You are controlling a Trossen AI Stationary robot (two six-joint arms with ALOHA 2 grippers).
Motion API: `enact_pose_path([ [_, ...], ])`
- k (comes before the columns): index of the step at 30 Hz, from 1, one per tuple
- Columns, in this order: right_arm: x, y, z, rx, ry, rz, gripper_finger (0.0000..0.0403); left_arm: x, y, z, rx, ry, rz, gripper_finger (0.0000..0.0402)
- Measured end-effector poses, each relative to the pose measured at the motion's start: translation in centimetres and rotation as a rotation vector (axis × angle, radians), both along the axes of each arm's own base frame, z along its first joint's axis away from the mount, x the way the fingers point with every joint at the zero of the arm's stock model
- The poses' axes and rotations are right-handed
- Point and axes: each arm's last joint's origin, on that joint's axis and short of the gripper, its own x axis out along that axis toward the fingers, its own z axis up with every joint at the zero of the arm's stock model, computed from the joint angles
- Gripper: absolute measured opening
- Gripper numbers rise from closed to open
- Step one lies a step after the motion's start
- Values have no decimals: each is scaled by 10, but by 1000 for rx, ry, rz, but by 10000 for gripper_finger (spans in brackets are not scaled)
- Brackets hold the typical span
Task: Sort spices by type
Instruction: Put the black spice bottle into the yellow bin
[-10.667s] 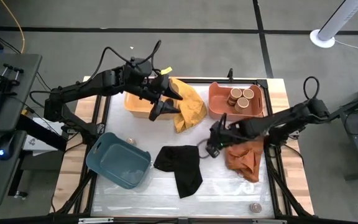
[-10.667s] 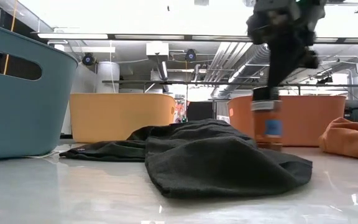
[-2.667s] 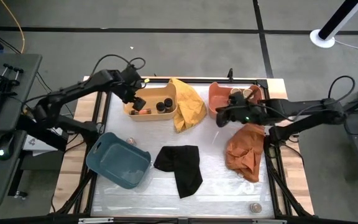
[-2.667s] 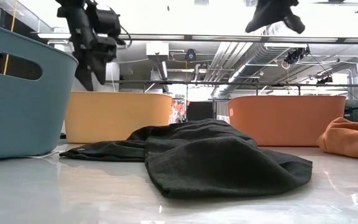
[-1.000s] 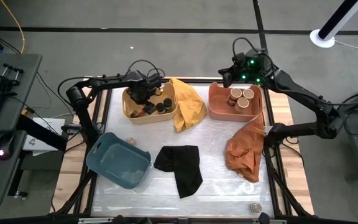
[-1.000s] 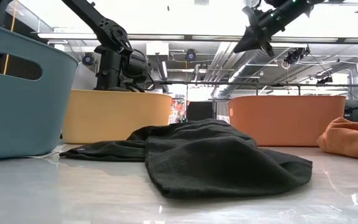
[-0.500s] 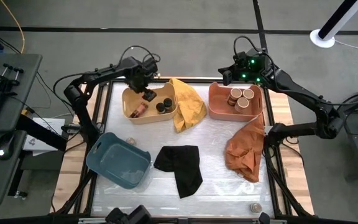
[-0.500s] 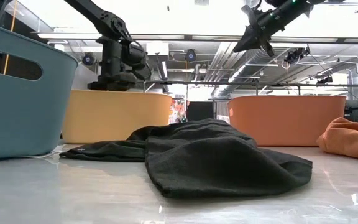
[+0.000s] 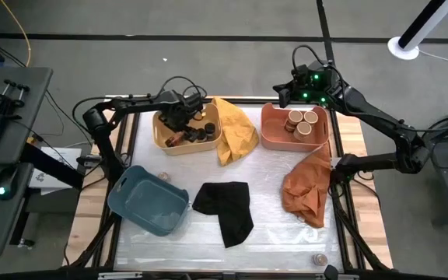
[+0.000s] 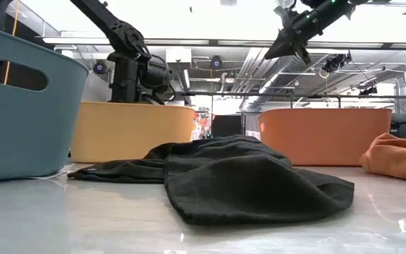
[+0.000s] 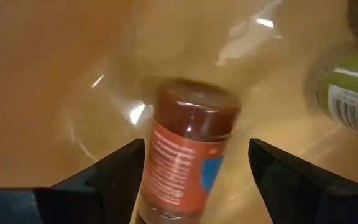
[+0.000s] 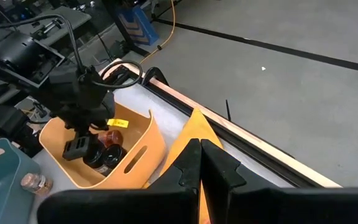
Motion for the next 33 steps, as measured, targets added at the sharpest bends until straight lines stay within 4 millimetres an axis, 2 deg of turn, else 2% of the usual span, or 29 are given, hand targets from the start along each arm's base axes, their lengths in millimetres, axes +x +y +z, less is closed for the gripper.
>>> enact_pose_path([
  [8, 0, 0, 0, -2, 2, 2, 0, 2, 6, 0, 71, -26, 18, 269],
  [19, 0, 0, 0, -1, 1, 4, 0, 3, 6, 0, 86, -23, -16, 222],
  [33, 0, 0, 0, -1, 1, 5, 0, 3, 3, -4, 63, -35, -135, 221],
])
